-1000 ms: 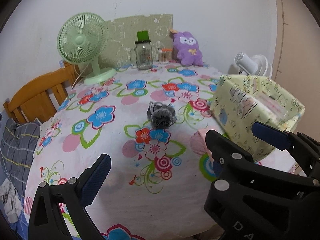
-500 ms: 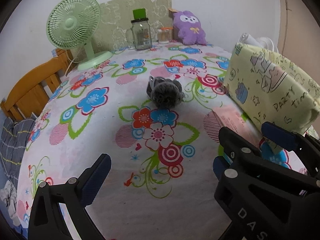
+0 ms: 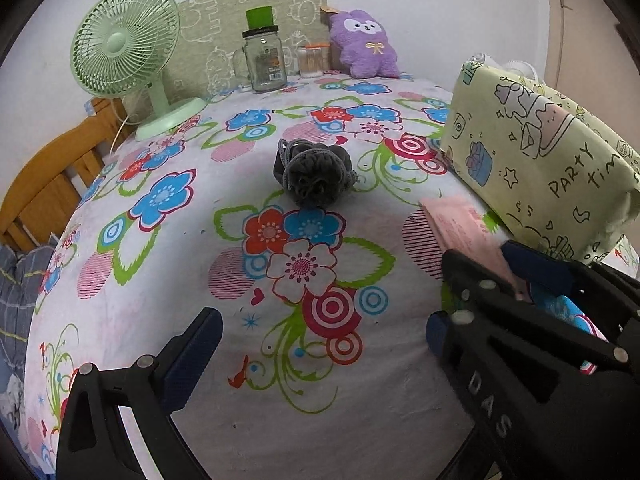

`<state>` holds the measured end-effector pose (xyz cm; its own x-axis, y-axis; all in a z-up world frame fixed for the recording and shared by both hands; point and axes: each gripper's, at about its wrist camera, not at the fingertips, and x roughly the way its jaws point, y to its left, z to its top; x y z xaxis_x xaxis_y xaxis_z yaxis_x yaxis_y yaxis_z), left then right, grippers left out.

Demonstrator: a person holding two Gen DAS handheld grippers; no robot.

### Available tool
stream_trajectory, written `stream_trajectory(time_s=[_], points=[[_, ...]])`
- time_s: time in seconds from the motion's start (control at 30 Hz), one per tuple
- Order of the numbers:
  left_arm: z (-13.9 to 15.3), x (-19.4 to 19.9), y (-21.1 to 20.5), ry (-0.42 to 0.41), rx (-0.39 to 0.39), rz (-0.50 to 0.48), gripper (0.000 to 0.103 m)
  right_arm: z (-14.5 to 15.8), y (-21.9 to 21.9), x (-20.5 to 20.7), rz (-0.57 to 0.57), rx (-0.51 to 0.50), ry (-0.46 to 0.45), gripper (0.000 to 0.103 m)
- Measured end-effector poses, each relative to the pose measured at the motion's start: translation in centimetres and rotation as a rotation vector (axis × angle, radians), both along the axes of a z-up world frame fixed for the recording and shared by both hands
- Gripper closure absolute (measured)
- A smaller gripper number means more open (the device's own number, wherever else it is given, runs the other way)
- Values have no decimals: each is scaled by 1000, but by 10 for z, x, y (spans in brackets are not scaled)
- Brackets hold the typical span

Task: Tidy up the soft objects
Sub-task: 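Grasp the pink paper packet with the right tool, then grasp the grey drawstring scrunchie with the left tool while the right tool holds the packet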

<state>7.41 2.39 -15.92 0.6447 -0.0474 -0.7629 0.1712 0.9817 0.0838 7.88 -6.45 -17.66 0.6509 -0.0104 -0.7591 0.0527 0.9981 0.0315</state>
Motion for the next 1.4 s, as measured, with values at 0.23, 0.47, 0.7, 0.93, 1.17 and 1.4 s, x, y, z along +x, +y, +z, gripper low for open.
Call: stream_trajectory(time_s=[0.23, 0.47, 0.7, 0.93, 1.17, 1.4], points=[[3, 3, 4, 3, -5, -11, 1, 2, 3, 3, 0, -7, 11, 62], [16, 15, 17, -17, 3, 17, 4, 19, 14, 7, 4, -7, -21, 62], [27, 32, 28, -30, -16, 56, 8, 36, 25, 21, 20, -21, -51, 61], [36, 53, 30, -45, -34, 61, 16, 47, 26, 41, 27, -14, -59, 61], [36, 72, 27, -34, -66, 21, 21, 47, 24, 60, 32, -1, -42, 61], [26, 84, 28, 3, -105, -3, 30, 41, 25, 72, 51, -5, -5, 61]])
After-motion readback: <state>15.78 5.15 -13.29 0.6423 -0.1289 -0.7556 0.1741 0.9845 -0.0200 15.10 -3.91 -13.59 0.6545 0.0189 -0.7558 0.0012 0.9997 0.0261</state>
